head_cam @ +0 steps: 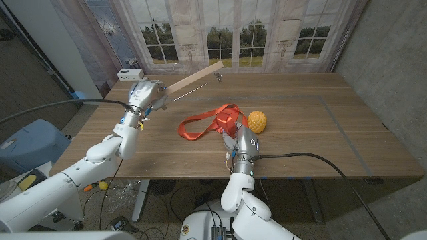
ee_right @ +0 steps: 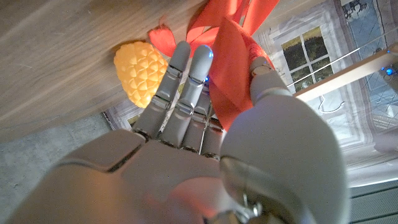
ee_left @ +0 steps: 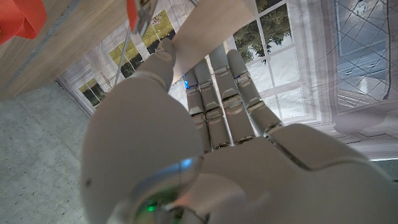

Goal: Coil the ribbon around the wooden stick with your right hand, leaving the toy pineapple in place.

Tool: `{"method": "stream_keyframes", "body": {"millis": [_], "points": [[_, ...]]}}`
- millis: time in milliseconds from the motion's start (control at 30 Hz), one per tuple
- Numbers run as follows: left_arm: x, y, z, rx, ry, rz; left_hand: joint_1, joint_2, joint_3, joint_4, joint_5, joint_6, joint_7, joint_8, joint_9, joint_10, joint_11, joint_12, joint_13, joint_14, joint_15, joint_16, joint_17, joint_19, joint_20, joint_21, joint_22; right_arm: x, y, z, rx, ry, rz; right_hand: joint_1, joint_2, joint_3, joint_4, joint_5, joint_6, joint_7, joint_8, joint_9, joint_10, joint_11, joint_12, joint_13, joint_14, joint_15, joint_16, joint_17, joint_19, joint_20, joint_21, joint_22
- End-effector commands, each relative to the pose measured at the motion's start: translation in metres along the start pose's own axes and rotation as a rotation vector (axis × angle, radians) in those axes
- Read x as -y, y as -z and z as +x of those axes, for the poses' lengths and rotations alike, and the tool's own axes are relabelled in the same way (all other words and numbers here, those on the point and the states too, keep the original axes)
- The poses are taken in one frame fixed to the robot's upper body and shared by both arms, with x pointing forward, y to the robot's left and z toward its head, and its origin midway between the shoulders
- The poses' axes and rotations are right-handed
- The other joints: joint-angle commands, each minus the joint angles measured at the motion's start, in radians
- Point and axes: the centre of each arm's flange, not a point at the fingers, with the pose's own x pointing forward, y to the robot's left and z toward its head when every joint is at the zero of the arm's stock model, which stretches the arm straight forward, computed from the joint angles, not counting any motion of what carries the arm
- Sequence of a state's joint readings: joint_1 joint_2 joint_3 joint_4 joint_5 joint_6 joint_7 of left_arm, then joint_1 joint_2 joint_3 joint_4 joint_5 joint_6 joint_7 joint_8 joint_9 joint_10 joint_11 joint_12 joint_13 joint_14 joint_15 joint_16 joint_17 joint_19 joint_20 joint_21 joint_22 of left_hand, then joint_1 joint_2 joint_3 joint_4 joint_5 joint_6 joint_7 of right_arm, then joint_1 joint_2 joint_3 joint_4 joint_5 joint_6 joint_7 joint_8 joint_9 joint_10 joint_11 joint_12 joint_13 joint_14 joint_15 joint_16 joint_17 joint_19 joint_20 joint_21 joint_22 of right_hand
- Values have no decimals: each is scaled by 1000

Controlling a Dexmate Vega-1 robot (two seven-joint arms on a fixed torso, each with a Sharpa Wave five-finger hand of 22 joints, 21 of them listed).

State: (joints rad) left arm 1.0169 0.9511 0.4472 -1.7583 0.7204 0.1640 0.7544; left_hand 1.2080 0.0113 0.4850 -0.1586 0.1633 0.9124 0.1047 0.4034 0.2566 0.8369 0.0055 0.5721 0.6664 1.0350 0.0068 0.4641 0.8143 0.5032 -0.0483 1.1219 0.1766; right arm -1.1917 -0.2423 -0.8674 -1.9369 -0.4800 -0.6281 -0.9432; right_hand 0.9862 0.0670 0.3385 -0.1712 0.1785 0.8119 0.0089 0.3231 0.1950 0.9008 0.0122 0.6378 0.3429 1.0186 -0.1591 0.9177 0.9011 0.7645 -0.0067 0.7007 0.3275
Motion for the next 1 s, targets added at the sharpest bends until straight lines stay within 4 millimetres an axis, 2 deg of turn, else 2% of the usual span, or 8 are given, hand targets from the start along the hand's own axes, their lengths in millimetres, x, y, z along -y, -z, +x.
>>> {"method": "stream_keyframes", "body": {"millis": [33, 467, 667, 867, 1000], "points": [[2, 1, -5, -24, 4, -5, 113, 123, 15, 2, 13, 67, -62, 6, 91, 70, -71, -4, 4, 189, -235, -4, 4, -9, -43, 5, 1, 30, 24, 12, -6, 100, 127, 108, 99, 34, 15, 2, 246, 24, -1, 20, 193, -35, 49, 107, 10, -44, 7, 10, 4, 3, 12, 4], [9, 1, -13, -47, -1, -45, 113, 122, 16, 2, 13, 69, -61, 7, 90, 75, -70, -7, 3, 195, -235, -11, 12, -12, -43, 10, 1, 58, 8, 31, 24, 123, 57, 109, 80, 49, 7, 9, 255, 24, 0, 38, 194, -37, 71, 138, 14, -39, 2, 34, -3, 6, 33, 3], [9, -3, -18, -51, -22, -95, 113, 122, 17, 2, 13, 69, -60, 7, 91, 74, -71, -7, 7, 196, -235, -19, 14, -15, -43, 13, 1, 77, -3, 44, 36, 137, 33, 106, 60, 58, 1, 19, 275, 28, 7, 50, 199, -38, 87, 159, 14, -30, 1, 53, -7, 10, 47, 0], [8, -6, -22, -54, -38, -152, 114, 122, 18, 1, 12, 71, -61, 6, 90, 76, -69, -9, 8, 199, -235, -21, 18, -16, -43, 16, 1, 93, -13, 60, 59, 145, 24, 103, 55, 66, 1, 26, 282, 38, 9, 57, 202, -27, 97, 173, 17, -27, 1, 66, -11, 11, 55, -1], [10, -8, -25, -55, -24, -171, 114, 122, 18, 1, 12, 71, -61, 6, 90, 76, -67, -9, 10, 201, -235, -23, 19, -17, -43, 17, 1, 103, -18, 70, 71, 153, 24, 100, 54, 71, 2, 30, 285, 34, 10, 62, 200, -30, 102, 183, 18, -26, -1, 71, -13, 12, 62, -2]]}}
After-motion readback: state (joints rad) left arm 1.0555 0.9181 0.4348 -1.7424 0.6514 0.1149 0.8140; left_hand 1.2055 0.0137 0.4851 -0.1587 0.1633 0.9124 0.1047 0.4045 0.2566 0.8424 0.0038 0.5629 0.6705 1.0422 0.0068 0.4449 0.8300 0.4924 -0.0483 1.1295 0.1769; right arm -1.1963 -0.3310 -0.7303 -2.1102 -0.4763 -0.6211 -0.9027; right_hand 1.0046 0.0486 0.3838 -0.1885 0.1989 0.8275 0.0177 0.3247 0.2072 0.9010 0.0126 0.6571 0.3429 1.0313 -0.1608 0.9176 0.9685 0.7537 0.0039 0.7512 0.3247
